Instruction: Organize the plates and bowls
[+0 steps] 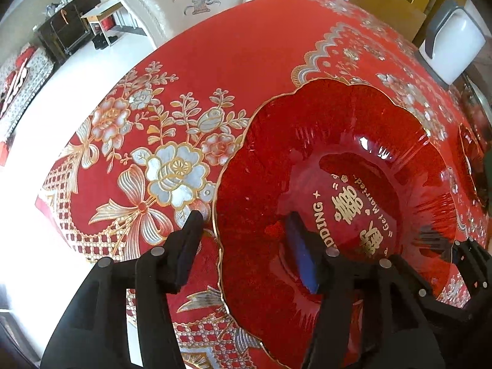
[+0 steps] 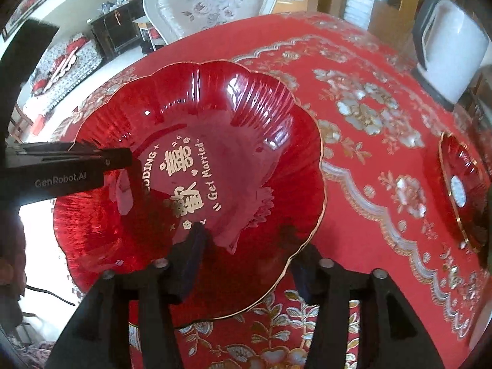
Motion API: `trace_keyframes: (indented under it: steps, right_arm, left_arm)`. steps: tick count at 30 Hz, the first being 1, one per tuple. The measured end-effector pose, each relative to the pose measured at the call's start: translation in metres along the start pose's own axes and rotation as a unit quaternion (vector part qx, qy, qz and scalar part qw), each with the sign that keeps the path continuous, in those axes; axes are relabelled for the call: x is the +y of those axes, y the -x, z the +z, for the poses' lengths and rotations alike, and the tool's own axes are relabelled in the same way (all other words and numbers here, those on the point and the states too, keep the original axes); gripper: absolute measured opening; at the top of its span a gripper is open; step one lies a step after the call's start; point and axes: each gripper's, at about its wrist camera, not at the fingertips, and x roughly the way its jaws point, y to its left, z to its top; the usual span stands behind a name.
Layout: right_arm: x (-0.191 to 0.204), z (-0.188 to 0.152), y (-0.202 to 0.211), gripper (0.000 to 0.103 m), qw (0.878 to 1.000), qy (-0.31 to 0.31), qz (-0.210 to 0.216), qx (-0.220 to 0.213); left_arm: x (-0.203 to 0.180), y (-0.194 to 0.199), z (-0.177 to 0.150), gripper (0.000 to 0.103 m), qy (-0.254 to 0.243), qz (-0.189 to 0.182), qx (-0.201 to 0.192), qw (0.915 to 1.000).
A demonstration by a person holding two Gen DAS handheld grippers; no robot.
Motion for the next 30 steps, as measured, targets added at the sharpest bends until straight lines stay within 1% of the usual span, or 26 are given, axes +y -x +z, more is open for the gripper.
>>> trace_keyframes:
  steps: [4,7,10,15,18,20,25,28,30]
  right_arm:
    - [-0.009,-0.001,0.004,0.057,1.0,-0.022,0.021,0.001]
    - [-0.016,-0.003,0.007,0.057,0.999,-0.034,0.028,0.005]
    - [-0.023,-0.007,0.019,0.057,0.998,-0.044,0.043,-0.011]
    - [-0.038,-0.005,0.037,0.057,0.997,-0.062,0.039,-0.025]
    - [-0.053,-0.007,0.044,0.057,0.995,-0.086,0.037,-0.032]
    - [-0.066,-0.01,0.048,0.057,0.994,-0.102,0.034,-0.035]
    - [-0.102,-0.024,0.062,0.057,0.988,-0.149,0.016,-0.045]
    - [-0.128,-0.036,0.07,0.057,0.983,-0.178,-0.004,-0.05]
    - [-0.15,-0.045,0.075,0.059,0.977,-0.204,-0.021,-0.051]
  left_arm:
    - [0.005,0.002,-0.002,0.057,0.001,0.004,0.001,1.0]
    - [0.009,0.007,-0.002,0.057,0.002,0.009,0.002,1.0]
    - [0.01,0.019,0.0,0.057,-0.006,0.019,-0.011,0.9997]
    - [-0.003,0.043,0.012,0.057,-0.025,0.025,-0.042,0.9985]
    - [-0.024,0.056,0.02,0.057,-0.045,0.011,-0.057,0.9973]
    - [-0.04,0.059,0.023,0.057,-0.057,-0.003,-0.059,0.9966]
    - [-0.093,0.058,0.031,0.057,-0.088,-0.042,-0.05,0.9939]
    - [-0.132,0.054,0.037,0.057,-0.112,-0.065,-0.041,0.9907]
    - [-0.156,0.052,0.041,0.057,-0.127,-0.077,-0.036,0.9882]
